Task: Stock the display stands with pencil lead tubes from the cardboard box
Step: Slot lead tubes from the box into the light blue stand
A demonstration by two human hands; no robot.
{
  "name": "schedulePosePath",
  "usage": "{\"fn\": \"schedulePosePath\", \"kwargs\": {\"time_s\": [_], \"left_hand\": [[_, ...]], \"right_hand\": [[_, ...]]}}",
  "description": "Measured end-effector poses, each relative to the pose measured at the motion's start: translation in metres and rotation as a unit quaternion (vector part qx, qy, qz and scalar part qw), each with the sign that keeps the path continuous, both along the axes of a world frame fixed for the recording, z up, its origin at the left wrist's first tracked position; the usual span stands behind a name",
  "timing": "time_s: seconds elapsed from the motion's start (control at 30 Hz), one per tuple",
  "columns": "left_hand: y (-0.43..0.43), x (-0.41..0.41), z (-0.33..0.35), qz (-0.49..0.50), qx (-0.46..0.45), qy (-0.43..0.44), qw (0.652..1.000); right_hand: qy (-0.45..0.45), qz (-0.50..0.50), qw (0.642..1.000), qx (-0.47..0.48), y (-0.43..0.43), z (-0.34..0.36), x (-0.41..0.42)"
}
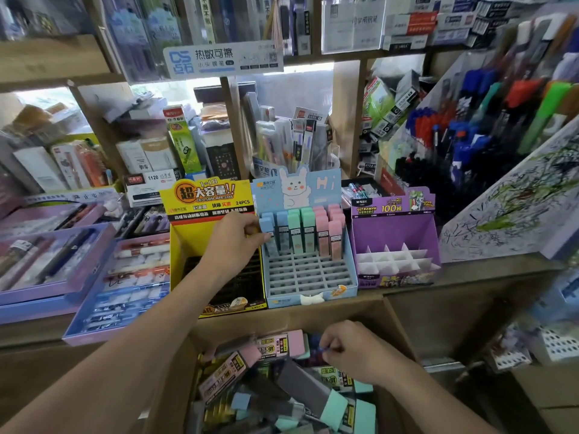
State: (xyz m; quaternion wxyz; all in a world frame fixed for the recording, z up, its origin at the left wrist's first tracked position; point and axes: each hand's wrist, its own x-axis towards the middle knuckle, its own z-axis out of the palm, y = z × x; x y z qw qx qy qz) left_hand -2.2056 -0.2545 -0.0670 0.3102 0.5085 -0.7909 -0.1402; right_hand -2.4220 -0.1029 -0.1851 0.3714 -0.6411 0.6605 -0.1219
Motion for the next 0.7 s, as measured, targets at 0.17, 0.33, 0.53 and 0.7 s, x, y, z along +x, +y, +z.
{"fn": "schedulePosePath", "kwargs": {"time_s": [0.17,0.33,0.53,0.7], "left_hand": [[-0.004,-0.003,-0.003,0.020,0.002,0.017,1.000],[-0.006,-0.005,-0.005,0.025,-0.015,0.010,1.000],[0.001,-0.007,-0.009,0.030,-0.033,0.028,0.999],[0.012,-0.005,-0.009,0.035,-0.022,0.054,0.998]], "right_hand": [[-0.003,-0.001,1.000,0.007,-0.001,-0.001,0.000],[0.000,0.000,1.000,0.003,-0.001,-0.003,-0.001],[0.002,0.000,1.000,0.010,-0.002,-0.003,0.000],[0.004,0.002,1.000,0.000,0.000,-0.002,0.000]]}}
